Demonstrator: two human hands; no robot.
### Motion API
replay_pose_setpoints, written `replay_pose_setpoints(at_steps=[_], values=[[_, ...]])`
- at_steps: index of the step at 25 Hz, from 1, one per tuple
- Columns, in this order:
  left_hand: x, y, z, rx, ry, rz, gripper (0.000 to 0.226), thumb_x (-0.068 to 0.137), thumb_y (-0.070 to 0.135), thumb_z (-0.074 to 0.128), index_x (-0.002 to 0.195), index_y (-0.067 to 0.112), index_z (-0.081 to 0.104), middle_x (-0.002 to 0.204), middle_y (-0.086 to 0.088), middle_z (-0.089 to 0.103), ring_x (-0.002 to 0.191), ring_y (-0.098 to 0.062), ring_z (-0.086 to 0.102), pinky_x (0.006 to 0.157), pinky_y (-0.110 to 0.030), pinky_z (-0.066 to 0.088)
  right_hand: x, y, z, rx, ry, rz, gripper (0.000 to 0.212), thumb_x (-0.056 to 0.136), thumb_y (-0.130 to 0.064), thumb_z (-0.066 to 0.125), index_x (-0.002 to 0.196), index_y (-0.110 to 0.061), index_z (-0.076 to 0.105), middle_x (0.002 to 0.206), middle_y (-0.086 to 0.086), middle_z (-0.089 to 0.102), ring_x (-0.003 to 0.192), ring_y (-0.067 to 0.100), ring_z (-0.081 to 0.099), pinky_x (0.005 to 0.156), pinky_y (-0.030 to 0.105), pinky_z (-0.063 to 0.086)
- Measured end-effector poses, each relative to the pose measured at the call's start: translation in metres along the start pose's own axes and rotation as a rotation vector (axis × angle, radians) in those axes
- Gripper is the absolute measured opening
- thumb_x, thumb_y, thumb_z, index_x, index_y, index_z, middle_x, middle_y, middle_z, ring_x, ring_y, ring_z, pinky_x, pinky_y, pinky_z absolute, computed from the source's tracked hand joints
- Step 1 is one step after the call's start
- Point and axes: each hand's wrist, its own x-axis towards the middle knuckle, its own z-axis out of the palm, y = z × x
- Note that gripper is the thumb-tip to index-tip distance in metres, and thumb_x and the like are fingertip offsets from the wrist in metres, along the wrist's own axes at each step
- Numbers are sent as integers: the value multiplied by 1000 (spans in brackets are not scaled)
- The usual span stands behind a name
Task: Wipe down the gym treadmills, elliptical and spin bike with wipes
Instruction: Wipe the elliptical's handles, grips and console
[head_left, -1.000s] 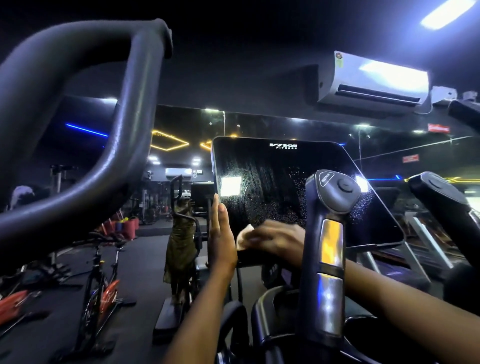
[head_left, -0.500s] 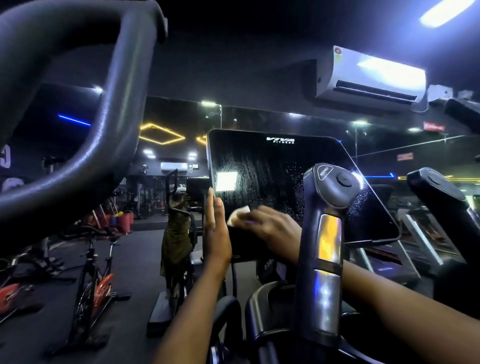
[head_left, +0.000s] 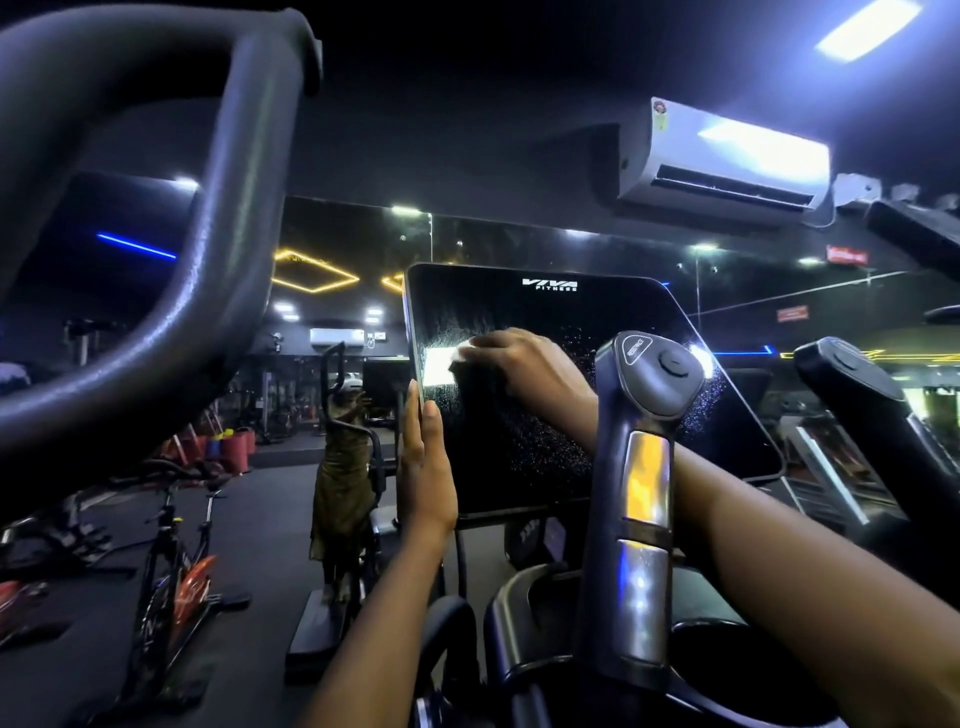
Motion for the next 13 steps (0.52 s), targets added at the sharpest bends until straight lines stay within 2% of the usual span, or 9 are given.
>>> replay_pose_setpoints(at_steps=[2,4,5,7,8,10,11,12,13], values=[[0,0,1,0,0,1,64,91,48,25,150,25,21,158,8,16,143,-5,15,110,-17,12,-17,-16,5,-38,79,-15,41,92,-26,36,119,-16,65,121,9,62,110,29,57,86,37,48],[2,0,1,16,5,17,70,86,51,27,150,24,21,157,6,19,144,-7,17,112,-19,14,-38,-24,3,71,89,-12,43,84,-22,36,102,-10,73,99,11,71,83,28,67,64,32,55],[3,1,0,39,6,22,68,87,51,28,150,23,21,157,4,20,144,-10,18,113,-22,14,-48,-24,11,74,183,-49,41,81,-20,38,96,-8,75,93,10,72,75,25,67,60,28,54],[2,2,-4,154,-5,12,61,94,46,32,150,25,20,158,-1,18,145,-16,18,114,-27,14,-82,-34,5,233,26,-2,37,83,-18,41,93,-9,75,92,7,72,79,16,63,70,21,44],[0,4,-6,248,-17,-15,59,97,45,34,151,27,19,159,-2,15,145,-18,15,114,-30,14,-102,-35,-4,320,-25,61,35,86,-14,42,88,-17,77,89,-2,73,80,6,59,75,16,40],[-2,10,-8,475,-40,8,64,95,55,35,151,32,16,160,-2,5,146,-19,8,115,-37,12,-133,-40,-18,369,12,25,58,93,-6,44,62,-48,71,71,-31,66,79,-15,55,77,3,38],[-1,15,-9,606,-53,97,70,91,65,33,151,33,16,160,-2,3,146,-19,4,116,-40,11,-144,-37,-25,302,-15,52,54,95,-12,47,66,-51,70,75,-33,65,80,-18,55,78,2,39],[0,18,-9,740,-75,205,77,85,72,24,151,33,17,160,-2,3,146,-19,3,117,-42,8,-150,-38,-33,319,-92,97,35,95,-25,47,81,-40,75,88,-24,70,86,-11,58,83,8,42],[4,21,-9,872,-110,292,82,80,73,12,151,32,18,160,-2,5,147,-19,1,117,-43,4,-152,-36,-33,337,-85,109,29,92,-38,46,94,-29,74,101,-11,71,95,0,61,89,19,47]])
